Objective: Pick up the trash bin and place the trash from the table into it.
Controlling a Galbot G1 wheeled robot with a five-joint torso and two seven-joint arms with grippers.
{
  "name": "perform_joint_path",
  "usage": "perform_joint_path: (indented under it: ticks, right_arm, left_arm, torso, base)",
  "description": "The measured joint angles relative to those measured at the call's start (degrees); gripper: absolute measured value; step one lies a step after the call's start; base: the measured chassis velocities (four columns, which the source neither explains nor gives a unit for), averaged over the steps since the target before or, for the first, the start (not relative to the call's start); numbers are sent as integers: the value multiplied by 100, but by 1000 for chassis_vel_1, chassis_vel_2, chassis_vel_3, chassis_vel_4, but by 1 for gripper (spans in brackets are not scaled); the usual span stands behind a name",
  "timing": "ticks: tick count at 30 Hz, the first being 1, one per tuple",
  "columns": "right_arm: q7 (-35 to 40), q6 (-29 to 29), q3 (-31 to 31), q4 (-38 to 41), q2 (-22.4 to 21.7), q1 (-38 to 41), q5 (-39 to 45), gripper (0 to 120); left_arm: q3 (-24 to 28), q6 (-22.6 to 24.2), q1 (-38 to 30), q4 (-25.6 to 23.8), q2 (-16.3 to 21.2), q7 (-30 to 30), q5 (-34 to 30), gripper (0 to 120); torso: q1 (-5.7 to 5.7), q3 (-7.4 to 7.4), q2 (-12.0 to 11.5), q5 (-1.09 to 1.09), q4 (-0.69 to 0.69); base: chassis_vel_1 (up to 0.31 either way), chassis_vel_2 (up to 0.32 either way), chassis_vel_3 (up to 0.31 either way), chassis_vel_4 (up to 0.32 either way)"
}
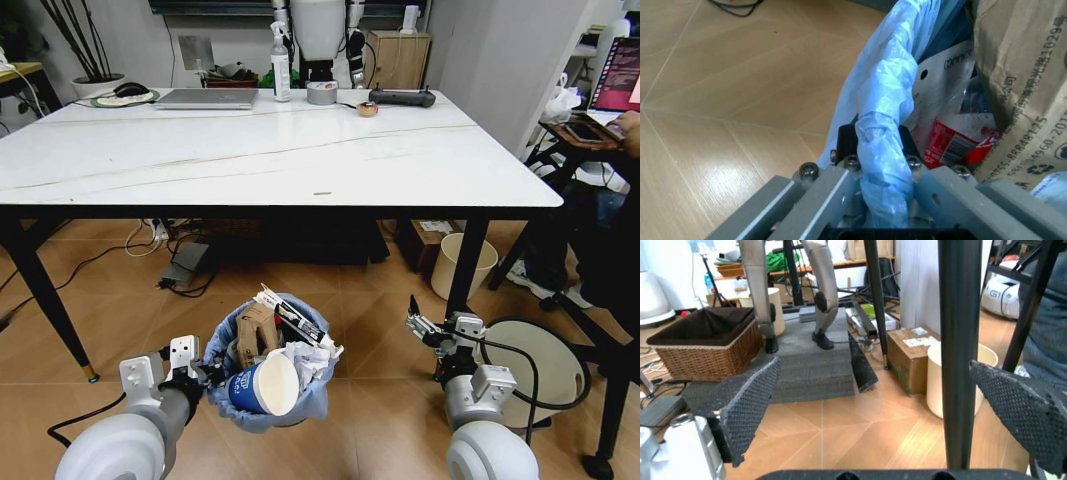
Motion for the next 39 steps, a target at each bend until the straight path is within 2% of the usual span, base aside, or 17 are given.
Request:
perform_joint_path:
  ticks: [20,26,39]
  right_arm:
    - [20,-14,1,-51,-50,69,72,100]
    - [39,-14,40,-51,-66,76,107,100]
    - [79,-42,85,-52,-102,153,200,100]
  left_arm:
    - [-142,0,119,224,-57,-12,71,0]
    - [-320,0,133,558,-68,201,250,0]
    - [-560,0,206,837,-104,485,417,0]
  torso:
    - [-134,-295,-430,0,0]
    - [-163,-432,-596,0,0]
    - [-232,-650,-882,0,0]
  base:
    - [0,0,0,0]
    - [0,0,0,0]
    - [0,0,0,0]
